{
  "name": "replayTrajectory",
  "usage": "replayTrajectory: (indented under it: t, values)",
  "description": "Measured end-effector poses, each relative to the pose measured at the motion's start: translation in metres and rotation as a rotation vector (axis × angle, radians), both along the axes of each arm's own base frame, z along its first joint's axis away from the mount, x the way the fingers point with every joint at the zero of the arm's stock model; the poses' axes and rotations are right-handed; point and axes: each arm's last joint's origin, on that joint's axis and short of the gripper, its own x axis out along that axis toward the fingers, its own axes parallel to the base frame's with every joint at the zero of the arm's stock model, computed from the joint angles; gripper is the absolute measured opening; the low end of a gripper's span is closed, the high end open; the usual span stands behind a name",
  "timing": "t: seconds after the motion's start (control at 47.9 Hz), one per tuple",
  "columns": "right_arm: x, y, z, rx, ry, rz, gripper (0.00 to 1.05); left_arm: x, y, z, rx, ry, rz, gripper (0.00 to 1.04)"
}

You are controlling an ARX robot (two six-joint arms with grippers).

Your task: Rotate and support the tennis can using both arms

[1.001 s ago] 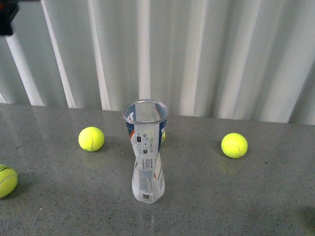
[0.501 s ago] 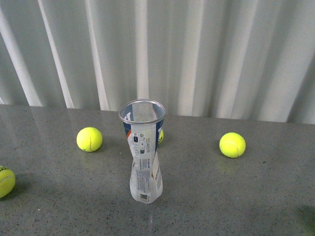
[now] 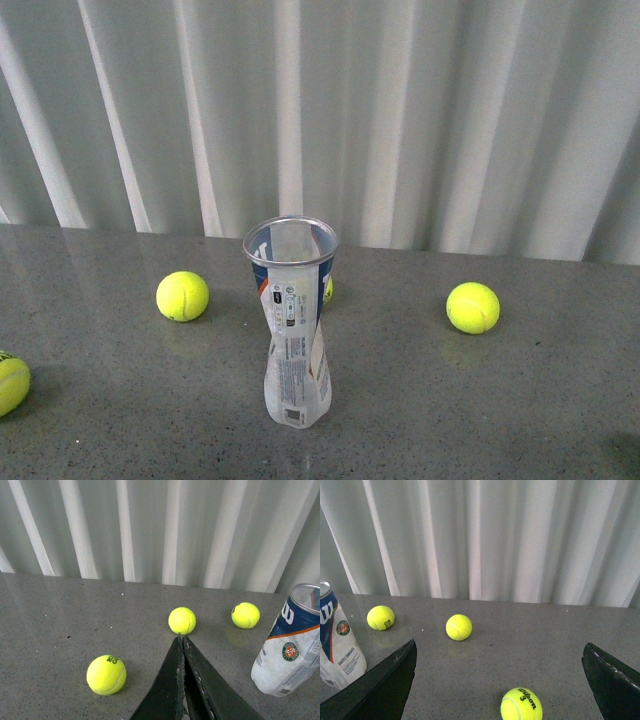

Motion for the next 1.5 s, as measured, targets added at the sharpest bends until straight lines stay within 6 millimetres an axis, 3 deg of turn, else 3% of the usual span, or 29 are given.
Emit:
replayTrajectory:
  t: [1.502]
  values:
    - [0.0,0.0,0.0,0.0,0.0,0.0,0.97,-0.051,0.0,-0.005,0.0,-0.034,-0.004,0.04]
